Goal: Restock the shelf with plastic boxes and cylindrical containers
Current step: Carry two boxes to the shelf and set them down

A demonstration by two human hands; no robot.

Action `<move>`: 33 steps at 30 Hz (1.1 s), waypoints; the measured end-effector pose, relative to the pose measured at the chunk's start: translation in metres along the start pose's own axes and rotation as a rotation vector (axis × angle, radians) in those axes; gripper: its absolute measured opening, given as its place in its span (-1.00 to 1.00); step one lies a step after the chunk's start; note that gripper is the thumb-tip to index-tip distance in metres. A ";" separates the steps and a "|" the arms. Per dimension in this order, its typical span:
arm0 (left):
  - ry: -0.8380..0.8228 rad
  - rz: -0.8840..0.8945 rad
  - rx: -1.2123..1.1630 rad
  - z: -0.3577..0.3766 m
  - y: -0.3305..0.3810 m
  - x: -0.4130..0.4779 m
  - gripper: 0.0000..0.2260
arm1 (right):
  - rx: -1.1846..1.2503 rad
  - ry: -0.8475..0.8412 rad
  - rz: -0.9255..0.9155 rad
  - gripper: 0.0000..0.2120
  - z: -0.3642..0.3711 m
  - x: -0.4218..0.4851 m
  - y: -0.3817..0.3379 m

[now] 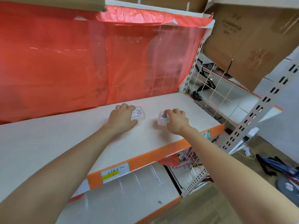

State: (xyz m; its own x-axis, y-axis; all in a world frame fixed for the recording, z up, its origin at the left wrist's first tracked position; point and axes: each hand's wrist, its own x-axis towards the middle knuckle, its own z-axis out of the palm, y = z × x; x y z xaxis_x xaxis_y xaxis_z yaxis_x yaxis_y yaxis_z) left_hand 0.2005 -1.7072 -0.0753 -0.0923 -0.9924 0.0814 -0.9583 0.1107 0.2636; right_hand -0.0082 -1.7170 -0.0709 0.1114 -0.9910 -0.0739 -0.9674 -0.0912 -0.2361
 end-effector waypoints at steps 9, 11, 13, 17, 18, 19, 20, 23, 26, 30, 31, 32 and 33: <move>-0.058 0.013 0.011 0.025 0.011 0.065 -0.49 | 0.016 -0.044 0.014 -0.50 -0.001 0.064 0.023; -0.058 -0.006 0.008 0.030 0.016 0.075 -0.50 | 0.017 -0.049 0.002 -0.49 -0.002 0.077 0.031; -0.053 -0.029 0.008 0.037 0.021 0.086 -0.50 | 0.016 -0.049 -0.016 -0.49 -0.004 0.093 0.041; -0.062 -0.080 -0.007 0.048 0.038 0.107 -0.50 | 0.024 -0.064 -0.055 -0.48 -0.008 0.125 0.064; -0.062 -0.092 -0.009 0.051 0.042 0.112 -0.51 | 0.024 -0.071 -0.069 -0.48 -0.009 0.132 0.070; -0.058 -0.104 -0.009 0.053 0.046 0.118 -0.51 | 0.020 -0.077 -0.085 -0.48 -0.009 0.140 0.075; -0.058 -0.116 -0.011 0.054 0.050 0.123 -0.51 | 0.015 -0.086 -0.103 -0.48 -0.009 0.148 0.080; -0.064 -0.142 -0.032 0.062 0.059 0.137 -0.51 | 0.023 -0.121 -0.174 -0.49 -0.007 0.169 0.092; -0.069 -0.160 -0.035 0.072 0.065 0.145 -0.52 | 0.044 -0.143 -0.255 -0.49 0.000 0.183 0.100; 0.037 -0.223 0.040 0.085 0.069 0.149 -0.53 | 0.079 -0.109 -0.291 -0.46 0.014 0.194 0.109; 0.061 -0.238 0.058 0.086 0.071 0.149 -0.53 | 0.081 -0.082 -0.282 -0.45 0.017 0.195 0.110; 0.081 -0.259 0.074 0.087 0.073 0.149 -0.53 | 0.085 -0.049 -0.270 -0.45 0.020 0.196 0.110; 0.099 -0.278 0.089 0.088 0.075 0.149 -0.53 | 0.092 -0.012 -0.257 -0.46 0.022 0.195 0.110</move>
State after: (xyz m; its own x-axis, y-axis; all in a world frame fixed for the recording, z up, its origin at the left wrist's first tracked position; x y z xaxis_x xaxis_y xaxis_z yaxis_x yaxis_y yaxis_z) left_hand 0.0906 -1.8515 -0.1278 0.1990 -0.9735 0.1123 -0.9636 -0.1735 0.2035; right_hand -0.0882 -1.9186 -0.1330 0.3542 -0.9351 -0.0109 -0.8821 -0.3302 -0.3359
